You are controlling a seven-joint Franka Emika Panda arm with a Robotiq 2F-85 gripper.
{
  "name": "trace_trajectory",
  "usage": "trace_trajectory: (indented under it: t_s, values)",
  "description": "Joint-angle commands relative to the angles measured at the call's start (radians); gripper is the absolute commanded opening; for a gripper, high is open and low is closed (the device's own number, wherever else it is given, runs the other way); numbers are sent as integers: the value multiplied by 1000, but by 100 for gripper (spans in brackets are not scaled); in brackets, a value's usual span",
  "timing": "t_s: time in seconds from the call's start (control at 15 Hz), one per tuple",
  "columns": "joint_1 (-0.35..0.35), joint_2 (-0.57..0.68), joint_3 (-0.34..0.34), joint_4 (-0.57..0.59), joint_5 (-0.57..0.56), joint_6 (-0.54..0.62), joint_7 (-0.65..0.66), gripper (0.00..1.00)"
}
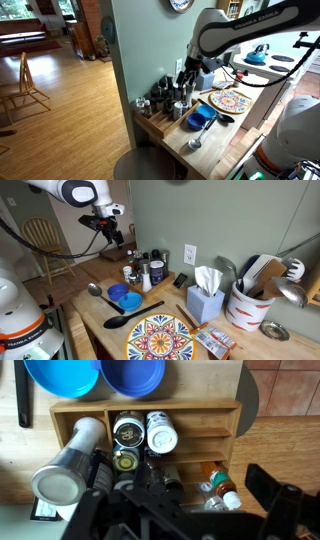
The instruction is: Remove one bottle from the box
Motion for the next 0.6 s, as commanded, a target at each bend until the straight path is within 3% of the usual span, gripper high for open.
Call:
trace_trajectory:
  t_s: [0.0, 0.53]
  values:
    - [-38, 126, 24, 74, -12, 64, 109, 100]
    - [-73, 320, 45, 172, -94, 127, 227, 100]
